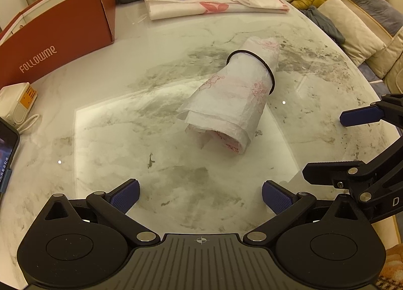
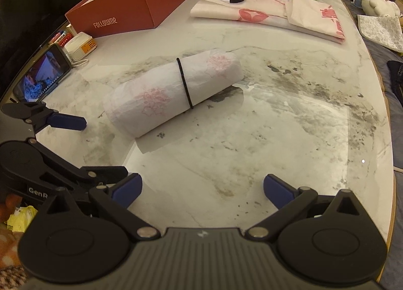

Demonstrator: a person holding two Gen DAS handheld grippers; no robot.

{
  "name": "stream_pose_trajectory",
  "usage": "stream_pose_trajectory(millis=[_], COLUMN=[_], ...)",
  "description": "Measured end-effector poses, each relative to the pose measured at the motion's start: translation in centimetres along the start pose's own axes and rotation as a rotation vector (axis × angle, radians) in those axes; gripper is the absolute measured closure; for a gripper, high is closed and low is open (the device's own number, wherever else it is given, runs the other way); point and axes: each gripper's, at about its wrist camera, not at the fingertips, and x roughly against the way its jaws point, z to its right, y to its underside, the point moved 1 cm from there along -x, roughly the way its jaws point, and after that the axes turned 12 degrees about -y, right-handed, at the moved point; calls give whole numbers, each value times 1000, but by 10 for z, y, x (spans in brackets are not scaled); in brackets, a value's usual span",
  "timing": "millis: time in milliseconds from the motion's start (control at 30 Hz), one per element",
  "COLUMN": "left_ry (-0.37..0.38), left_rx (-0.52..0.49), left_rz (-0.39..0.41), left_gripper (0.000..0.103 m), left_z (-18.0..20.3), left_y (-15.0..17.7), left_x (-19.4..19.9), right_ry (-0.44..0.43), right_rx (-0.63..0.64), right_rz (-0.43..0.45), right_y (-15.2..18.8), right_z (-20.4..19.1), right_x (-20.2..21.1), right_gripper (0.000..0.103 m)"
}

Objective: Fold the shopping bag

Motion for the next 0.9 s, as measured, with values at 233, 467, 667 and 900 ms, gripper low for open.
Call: stream_pose_trajectory(millis=[233, 467, 667, 900], left_ry=[7, 8, 2, -2], left_rx=[-10, -18, -10, -7], left_rz=[8, 15, 7, -1], left_gripper=[0, 0, 0, 0], left_z=[-2, -8, -8, -8], left_y=[1, 4, 5, 5], left_x=[-1, -2, -2, 0], right_ry=[69, 107, 104, 99], right_rx=[46, 70, 79, 83], right_rz=[-25, -40, -45, -48], right_y=[7, 12, 13, 12], right_z=[-5, -9, -8, -7], right_x=[-2, -3, -2, -2], right_gripper=[0, 0, 0, 0])
